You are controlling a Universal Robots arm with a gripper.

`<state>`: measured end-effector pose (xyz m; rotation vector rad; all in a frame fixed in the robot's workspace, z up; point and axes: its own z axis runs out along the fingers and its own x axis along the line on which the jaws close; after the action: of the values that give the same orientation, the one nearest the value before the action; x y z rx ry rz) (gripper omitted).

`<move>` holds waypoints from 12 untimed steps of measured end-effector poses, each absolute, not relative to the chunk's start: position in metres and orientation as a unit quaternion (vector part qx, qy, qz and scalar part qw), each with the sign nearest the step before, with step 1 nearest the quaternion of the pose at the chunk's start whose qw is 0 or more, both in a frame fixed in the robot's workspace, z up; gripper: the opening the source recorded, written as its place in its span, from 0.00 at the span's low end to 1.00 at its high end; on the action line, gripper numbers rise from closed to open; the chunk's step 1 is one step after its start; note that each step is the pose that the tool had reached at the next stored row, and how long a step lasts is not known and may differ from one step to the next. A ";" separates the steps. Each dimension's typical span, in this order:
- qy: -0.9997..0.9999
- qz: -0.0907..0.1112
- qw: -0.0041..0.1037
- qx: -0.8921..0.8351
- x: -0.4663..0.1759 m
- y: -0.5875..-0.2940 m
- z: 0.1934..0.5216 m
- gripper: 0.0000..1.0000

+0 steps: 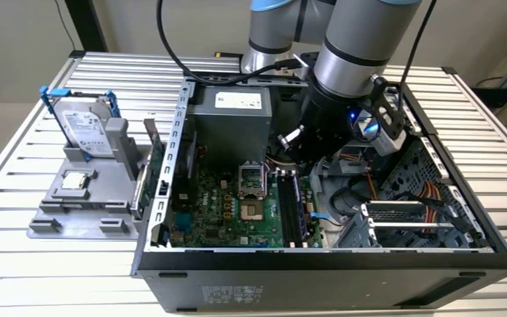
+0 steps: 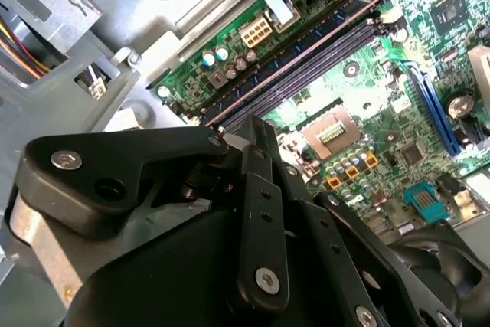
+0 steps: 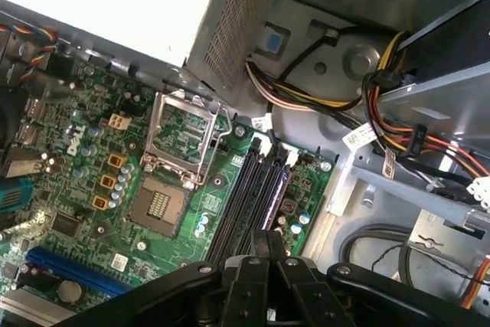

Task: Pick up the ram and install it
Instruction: 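Press down the ram until it locks into place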

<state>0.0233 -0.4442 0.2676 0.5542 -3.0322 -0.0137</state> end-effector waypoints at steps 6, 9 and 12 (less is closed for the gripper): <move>-0.980 -0.004 0.030 0.197 0.024 -0.444 0.268 0.00; -0.979 -0.004 0.030 0.200 0.024 -0.444 0.268 0.00; -0.979 -0.004 0.030 0.203 0.024 -0.444 0.268 0.00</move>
<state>0.0240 -0.4442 0.2676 0.6274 -3.0177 -0.0114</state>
